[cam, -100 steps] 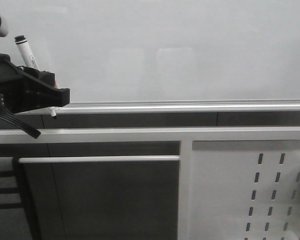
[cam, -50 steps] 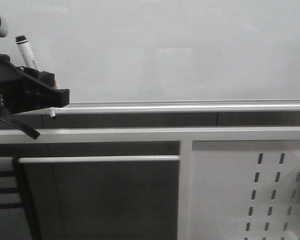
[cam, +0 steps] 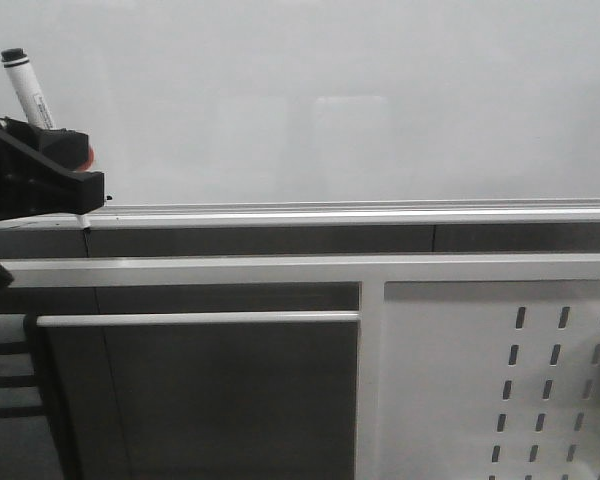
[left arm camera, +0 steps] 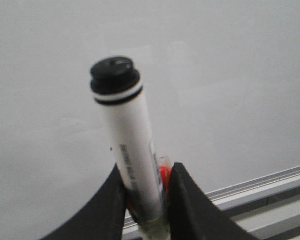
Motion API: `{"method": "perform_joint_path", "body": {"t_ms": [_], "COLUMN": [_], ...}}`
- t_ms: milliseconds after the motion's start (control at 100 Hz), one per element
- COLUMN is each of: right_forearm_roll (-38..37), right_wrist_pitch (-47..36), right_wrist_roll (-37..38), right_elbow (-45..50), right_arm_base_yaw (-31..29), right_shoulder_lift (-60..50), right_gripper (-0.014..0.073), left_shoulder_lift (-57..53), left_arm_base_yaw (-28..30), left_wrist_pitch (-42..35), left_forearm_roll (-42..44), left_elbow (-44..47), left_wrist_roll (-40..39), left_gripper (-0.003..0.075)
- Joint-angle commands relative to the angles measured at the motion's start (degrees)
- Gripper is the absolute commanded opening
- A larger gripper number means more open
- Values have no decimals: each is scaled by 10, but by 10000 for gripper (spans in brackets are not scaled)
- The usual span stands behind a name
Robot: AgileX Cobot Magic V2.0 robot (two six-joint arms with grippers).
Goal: Write number 1 on whiteboard
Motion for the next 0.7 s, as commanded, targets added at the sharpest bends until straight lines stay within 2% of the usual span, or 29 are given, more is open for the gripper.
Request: {"method": "perform_joint_path", "body": {"t_ms": [0,150,290,440,690], "right_forearm_roll": [-3,-65,-127,-155,-219], "right_wrist_pitch": [-46,-87,-97,-130,-178], "right_wrist_roll": [1,45,99,128,185], "right_elbow": [-21,-21,-21,-21,-21], "right_arm_base_yaw": [0,0,0,0,0], "right_shoulder_lift": [3,3,3,3,3], "right_gripper": [-69,-69,-69,-69,-69], "left_shoulder_lift": [-35,-62,-86,-103,-123], "left_arm_base_yaw": [2,2,2,2,2], "left_wrist_pitch": [-122,-122,-122,-122,-122], "left_forearm_roll": [30,92,104,136,209], "left_elbow": [0,8,16,21,21], "left_wrist_roll": [-6,-9,-34,-37,-96], "left_gripper": [-21,-21,-21,-21,-21]}}
